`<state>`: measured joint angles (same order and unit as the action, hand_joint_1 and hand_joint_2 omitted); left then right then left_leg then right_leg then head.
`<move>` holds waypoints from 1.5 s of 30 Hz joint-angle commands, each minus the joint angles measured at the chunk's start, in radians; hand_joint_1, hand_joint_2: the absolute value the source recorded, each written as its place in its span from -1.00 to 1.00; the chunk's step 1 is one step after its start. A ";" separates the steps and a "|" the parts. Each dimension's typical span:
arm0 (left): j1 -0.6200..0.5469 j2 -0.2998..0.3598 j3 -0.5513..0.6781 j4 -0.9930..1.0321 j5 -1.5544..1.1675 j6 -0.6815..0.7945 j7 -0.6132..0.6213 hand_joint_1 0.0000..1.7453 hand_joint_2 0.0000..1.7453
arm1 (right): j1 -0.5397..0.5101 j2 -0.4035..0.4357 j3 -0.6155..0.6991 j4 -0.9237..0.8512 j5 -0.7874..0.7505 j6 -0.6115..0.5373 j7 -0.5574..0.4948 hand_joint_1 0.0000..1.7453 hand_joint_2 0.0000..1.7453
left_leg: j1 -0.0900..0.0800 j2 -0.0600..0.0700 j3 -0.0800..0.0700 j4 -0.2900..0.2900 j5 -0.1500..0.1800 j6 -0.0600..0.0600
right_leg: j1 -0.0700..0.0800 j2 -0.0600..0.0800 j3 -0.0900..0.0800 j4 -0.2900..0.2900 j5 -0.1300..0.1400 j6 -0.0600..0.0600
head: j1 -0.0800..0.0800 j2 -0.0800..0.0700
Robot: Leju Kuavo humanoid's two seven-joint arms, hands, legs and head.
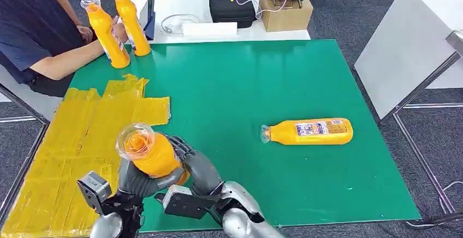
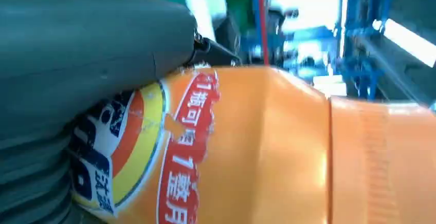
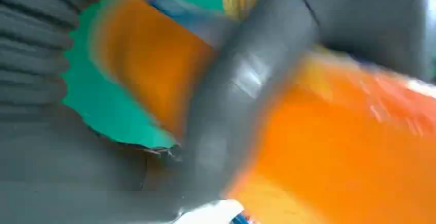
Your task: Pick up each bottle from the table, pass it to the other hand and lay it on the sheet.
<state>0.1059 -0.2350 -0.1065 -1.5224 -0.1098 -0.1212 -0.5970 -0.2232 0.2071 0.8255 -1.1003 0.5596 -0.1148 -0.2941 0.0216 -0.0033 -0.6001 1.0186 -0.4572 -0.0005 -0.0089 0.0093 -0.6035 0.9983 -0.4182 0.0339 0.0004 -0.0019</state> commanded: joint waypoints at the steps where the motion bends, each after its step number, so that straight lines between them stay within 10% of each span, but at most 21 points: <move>1: -0.044 0.008 0.179 0.022 -0.182 0.162 -0.046 1.00 1.00 | 0.077 -0.175 -0.133 -0.213 0.034 0.006 0.012 -1.00 -1.00 | 0.000 -0.003 0.003 -0.001 0.001 0.002 | 0.001 -0.004 0.005 -0.002 0.000 -0.001 | 0.000 0.000; 3: -0.028 0.017 0.188 0.084 -0.821 0.710 0.030 1.00 1.00 | 0.120 -0.299 -0.195 -0.325 0.100 -0.035 0.064 -1.00 -1.00 | -0.001 -0.002 0.003 -0.001 0.000 0.002 | 0.000 -0.003 0.004 -0.002 0.000 0.000 | 0.000 0.000; 5: -0.020 0.036 0.192 0.148 -1.000 0.819 0.084 1.00 1.00 | 0.144 -0.393 -0.282 -0.393 0.085 -0.005 0.046 -1.00 -1.00 | -0.001 -0.005 0.008 -0.004 0.000 0.004 | 0.000 -0.007 0.011 -0.005 -0.001 0.000 | 0.000 0.000; 18: -0.018 0.031 0.291 0.198 -1.317 0.819 0.155 1.00 1.00 | 0.224 -0.499 -0.442 -0.483 0.086 0.065 0.037 -1.00 -1.00 | -0.005 -0.004 0.004 -0.002 -0.001 0.003 | -0.005 -0.005 0.005 -0.002 -0.001 -0.001 | 0.000 0.000; 22: -0.043 0.197 0.102 0.316 -1.461 0.819 0.440 1.00 1.00 | 0.112 -0.543 -0.457 -0.429 0.051 0.104 0.046 -1.00 -1.00 | -0.004 0.000 0.003 -0.001 -0.002 0.003 | -0.004 -0.001 0.004 -0.002 0.000 0.000 | 0.000 0.000; 23: -0.051 0.226 0.054 0.338 -1.461 0.819 0.490 1.00 1.00 | 0.088 -0.548 -0.459 -0.418 0.045 0.114 0.050 -1.00 1.00 | -0.005 0.001 0.002 -0.002 -0.001 0.003 | -0.005 0.000 0.002 -0.001 0.001 0.000 | 0.000 0.000; 29: -0.070 0.291 -0.056 0.430 -1.461 0.819 0.582 1.00 1.00 | 0.037 -0.590 -0.475 -0.401 0.032 0.153 0.065 -1.00 1.00 | -0.004 0.000 0.004 -0.002 0.000 0.003 | -0.003 -0.002 0.003 -0.002 0.001 0.000 | 0.000 0.000; 30: -0.075 0.294 -0.067 0.453 -1.461 0.819 0.587 0.78 1.00 | 0.033 -0.599 -0.474 -0.400 0.030 0.160 0.071 -1.00 1.00 | -0.005 -0.002 0.003 -0.002 0.000 0.004 | -0.004 -0.003 0.003 -0.001 0.001 0.000 | 0.000 0.000; 31: -0.080 0.293 -0.073 0.487 -1.461 0.819 0.585 -1.00 1.00 | 0.025 -0.615 -0.478 -0.396 0.027 0.171 0.075 -1.00 1.00 | -0.005 -0.002 0.004 -0.002 0.001 0.004 | -0.004 -0.003 0.005 -0.002 0.000 0.000 | 0.000 0.000; 43: -0.193 0.263 -0.015 0.786 -1.452 0.788 0.470 -1.00 1.00 | -0.073 -0.777 -0.446 -0.325 -0.019 0.329 0.138 -1.00 1.00 | -0.006 0.000 0.003 -0.002 0.000 0.005 | -0.005 -0.001 0.005 -0.002 0.001 0.000 | 0.000 0.000; 44: -0.205 0.262 -0.009 0.807 -1.441 0.777 0.447 -1.00 -1.00 | -0.107 -0.801 -0.433 -0.290 -0.031 0.354 0.144 -1.00 1.00 | -0.006 0.000 0.002 -0.001 0.000 0.005 | -0.005 0.000 0.003 -0.001 0.001 0.000 | 0.000 0.000; 45: -0.213 0.264 -0.009 0.819 -1.430 0.772 0.429 -1.00 -1.00 | -0.133 -0.810 -0.427 -0.259 -0.039 0.373 0.145 -1.00 1.00 | -0.007 0.000 0.004 -0.001 0.000 0.005 | -0.006 0.000 0.005 -0.001 0.001 0.000 | 0.000 0.000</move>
<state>-0.0336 0.0137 -0.1144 -0.9239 -1.5633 0.6943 -0.0969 -0.2098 -0.5097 0.3391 -1.5278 0.5581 0.1679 -0.1846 0.0158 -0.0055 -0.5996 1.0189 -0.4568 0.0038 -0.0142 0.0075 -0.6004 0.9980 -0.4175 0.0352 0.0000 -0.0019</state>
